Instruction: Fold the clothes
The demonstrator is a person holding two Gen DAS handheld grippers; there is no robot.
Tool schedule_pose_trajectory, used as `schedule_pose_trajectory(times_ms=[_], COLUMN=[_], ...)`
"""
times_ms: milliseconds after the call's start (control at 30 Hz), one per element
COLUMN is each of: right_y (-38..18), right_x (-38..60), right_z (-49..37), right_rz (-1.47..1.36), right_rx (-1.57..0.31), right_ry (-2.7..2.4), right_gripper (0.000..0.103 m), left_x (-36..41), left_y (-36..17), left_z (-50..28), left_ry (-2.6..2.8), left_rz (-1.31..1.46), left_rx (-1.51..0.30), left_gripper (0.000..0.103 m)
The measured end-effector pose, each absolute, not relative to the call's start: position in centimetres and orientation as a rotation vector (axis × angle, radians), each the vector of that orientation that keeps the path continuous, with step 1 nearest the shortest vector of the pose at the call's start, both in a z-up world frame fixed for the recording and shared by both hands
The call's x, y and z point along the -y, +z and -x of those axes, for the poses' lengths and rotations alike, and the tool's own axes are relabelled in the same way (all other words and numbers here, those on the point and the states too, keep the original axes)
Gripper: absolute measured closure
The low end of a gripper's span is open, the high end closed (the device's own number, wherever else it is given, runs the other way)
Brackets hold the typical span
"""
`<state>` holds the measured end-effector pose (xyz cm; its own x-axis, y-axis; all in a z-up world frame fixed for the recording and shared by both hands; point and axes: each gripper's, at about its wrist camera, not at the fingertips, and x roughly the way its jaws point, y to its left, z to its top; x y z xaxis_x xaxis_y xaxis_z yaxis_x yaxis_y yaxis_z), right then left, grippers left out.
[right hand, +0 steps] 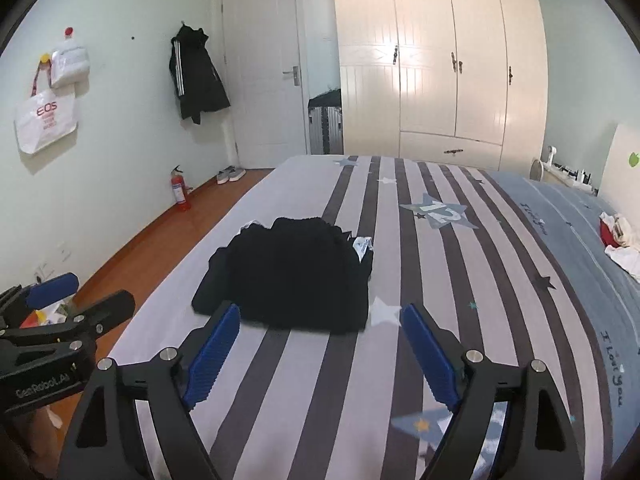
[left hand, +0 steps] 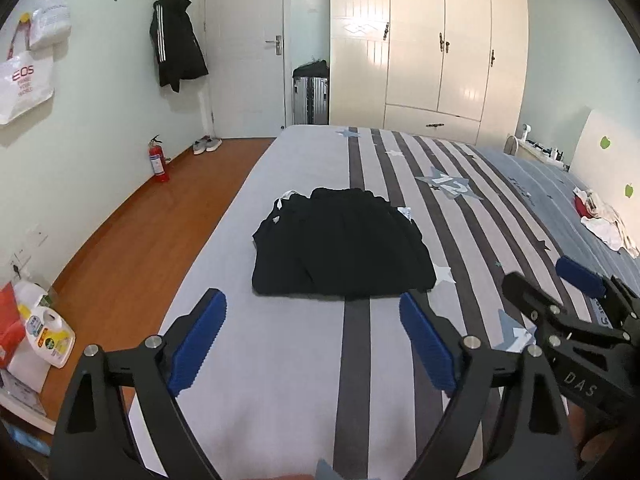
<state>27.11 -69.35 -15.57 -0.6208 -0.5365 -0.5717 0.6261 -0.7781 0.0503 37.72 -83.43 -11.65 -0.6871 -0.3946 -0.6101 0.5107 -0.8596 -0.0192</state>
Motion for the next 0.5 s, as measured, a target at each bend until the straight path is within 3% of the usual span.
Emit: schedule_pose_trajectory(times_ms=[167,500], right_y=[-16.1,-18.6], right_x=[67.5,68.3], right_z=[-29.2,-31.1], right_rz=[-0.746,-0.668], right_rx=[-0.189,-0.196], right_ry=[-2.411,-2.471], right_gripper=[0.021,0.020], left_x=[82.8,82.6], left_y=[-12.4,-15.0], left_z=[-40.2,-41.3], left_ry=[-2.517,-2.559], left_rz=[-0.800,-0.723], left_rx=[-0.253,-0.205], left_gripper=[0.009,0.008])
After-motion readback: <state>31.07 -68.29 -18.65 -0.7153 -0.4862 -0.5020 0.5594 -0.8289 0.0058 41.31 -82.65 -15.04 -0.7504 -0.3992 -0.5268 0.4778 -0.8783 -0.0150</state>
